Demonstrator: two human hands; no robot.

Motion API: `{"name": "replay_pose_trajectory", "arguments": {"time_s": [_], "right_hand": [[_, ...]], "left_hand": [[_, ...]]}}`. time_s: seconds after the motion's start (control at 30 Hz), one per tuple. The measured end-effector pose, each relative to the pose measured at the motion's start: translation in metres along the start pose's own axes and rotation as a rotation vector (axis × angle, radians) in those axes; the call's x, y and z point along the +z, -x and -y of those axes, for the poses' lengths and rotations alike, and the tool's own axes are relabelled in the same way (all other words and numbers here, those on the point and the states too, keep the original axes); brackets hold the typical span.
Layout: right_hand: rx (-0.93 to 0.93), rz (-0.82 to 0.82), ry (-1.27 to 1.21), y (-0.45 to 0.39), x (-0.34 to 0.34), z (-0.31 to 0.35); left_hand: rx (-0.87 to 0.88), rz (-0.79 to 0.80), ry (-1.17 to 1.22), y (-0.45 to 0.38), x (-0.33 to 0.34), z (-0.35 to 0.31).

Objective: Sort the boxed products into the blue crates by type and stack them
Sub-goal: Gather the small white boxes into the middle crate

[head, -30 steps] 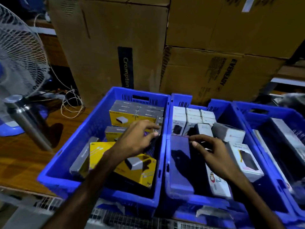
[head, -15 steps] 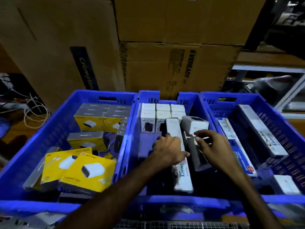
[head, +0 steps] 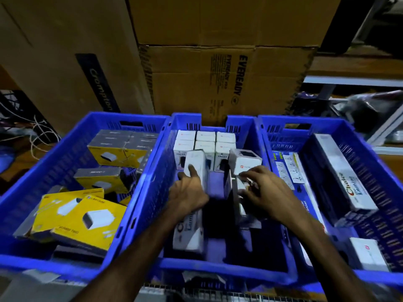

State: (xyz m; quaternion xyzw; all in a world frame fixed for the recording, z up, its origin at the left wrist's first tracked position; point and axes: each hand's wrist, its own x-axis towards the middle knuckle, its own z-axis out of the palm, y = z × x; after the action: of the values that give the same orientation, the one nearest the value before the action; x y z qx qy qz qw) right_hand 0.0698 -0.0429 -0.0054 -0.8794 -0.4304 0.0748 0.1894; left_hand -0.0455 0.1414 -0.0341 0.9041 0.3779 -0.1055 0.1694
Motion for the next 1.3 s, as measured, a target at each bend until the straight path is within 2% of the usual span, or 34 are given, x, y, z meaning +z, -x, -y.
{"name": "replay_pose_trajectory", "arguments": {"time_s": [0.1,0.23,0.4,0.57,0.67,0.83,1.0,1.07,1.3], "right_hand": [[-0.043,0.155,0.154,-0.007,0.002,0.001],[-0.047,0.284,0.243,-0.007,-0.002,0.01],[-0.094,0.432,0.391,0.005,-0.01,0.019],[-0.124,0.45,0.523,0.005,-0.007,0.019],[-0.116,0.39,0.508,0.002,-0.007,0.016],[-0.116,0.243,0.264,0.003,-0.003,0.027],[-0.149,0.266,0.185,-0.005,0.03,0.052],[-0.175,0.262,0.243,-0.009,0.048,0.056],[-0.181,0.002,0.226,-0.008,0.058,0.069]], "left_hand": [[-0.044,-0.098,-0.162,0.007,-0.003,0.018],[-0.066,-0.193,-0.242,0.012,-0.001,0.028],[0.067,-0.384,-0.374,0.008,0.003,0.024],[0.196,-0.439,-0.32,0.003,0.006,0.02],[0.236,-0.431,-0.156,0.005,0.002,0.019],[0.167,-0.398,0.378,-0.002,-0.007,0.035],[0.142,-0.4,0.557,-0.006,-0.008,0.044],[0.172,-0.34,0.653,-0.006,-0.006,0.044],[0.282,0.006,1.093,0.002,-0.008,0.034]]}}
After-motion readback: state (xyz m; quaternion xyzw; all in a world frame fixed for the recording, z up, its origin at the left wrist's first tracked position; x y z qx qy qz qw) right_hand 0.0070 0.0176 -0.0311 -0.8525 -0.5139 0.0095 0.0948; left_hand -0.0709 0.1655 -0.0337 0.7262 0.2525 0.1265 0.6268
